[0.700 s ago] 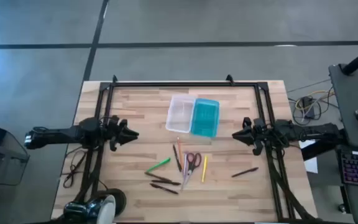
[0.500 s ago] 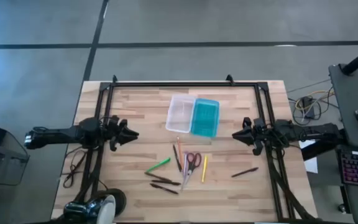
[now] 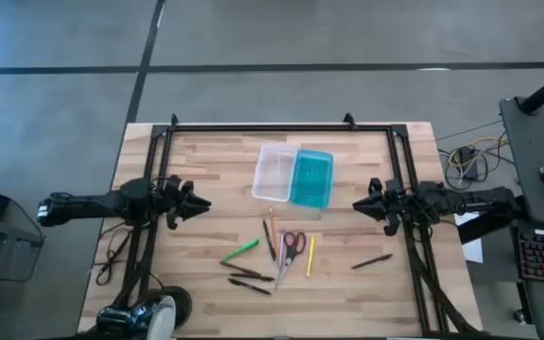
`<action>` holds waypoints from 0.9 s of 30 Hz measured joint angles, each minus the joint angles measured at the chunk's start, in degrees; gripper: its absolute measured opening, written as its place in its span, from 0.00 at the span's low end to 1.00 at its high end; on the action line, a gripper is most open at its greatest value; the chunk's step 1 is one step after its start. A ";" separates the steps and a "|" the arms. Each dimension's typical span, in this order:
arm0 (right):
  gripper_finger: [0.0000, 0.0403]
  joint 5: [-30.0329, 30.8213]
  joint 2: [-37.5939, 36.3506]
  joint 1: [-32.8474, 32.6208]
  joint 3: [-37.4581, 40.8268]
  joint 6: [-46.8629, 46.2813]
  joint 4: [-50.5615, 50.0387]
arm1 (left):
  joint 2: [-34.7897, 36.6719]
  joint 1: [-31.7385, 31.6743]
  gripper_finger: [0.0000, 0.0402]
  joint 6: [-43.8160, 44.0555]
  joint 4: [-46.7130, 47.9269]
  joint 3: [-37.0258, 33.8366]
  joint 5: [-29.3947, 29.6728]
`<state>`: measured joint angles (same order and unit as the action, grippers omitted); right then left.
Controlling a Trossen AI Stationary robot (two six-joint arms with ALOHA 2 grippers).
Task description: Pick & place school supplies into a supply box
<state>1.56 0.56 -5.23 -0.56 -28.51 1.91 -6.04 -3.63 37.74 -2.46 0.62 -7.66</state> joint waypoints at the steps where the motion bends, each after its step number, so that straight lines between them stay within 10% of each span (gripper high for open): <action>1: 0.10 -0.01 0.00 0.00 0.01 0.00 0.01 | 0.00 0.01 0.26 0.02 -0.02 0.00 0.00; 14: 0.10 2.69 0.02 0.00 0.02 -0.12 4.66 | 0.00 0.00 0.26 0.00 -0.01 0.00 0.00; 20: 0.10 4.13 2.00 0.14 -0.10 -22.60 6.49 | 0.00 -0.01 0.26 0.00 -0.02 0.00 0.33; 23: 0.10 3.06 5.04 0.13 0.04 -33.79 2.64 | -0.02 -0.05 0.26 -1.99 -0.49 0.00 10.45; 27: 0.10 12.36 8.35 0.13 0.02 -43.95 6.38 | -0.39 -0.06 0.26 20.27 -6.49 0.00 34.82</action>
<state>13.91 8.91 -5.10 -0.53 -72.46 8.30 -6.44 -3.69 58.01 -8.95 0.62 27.15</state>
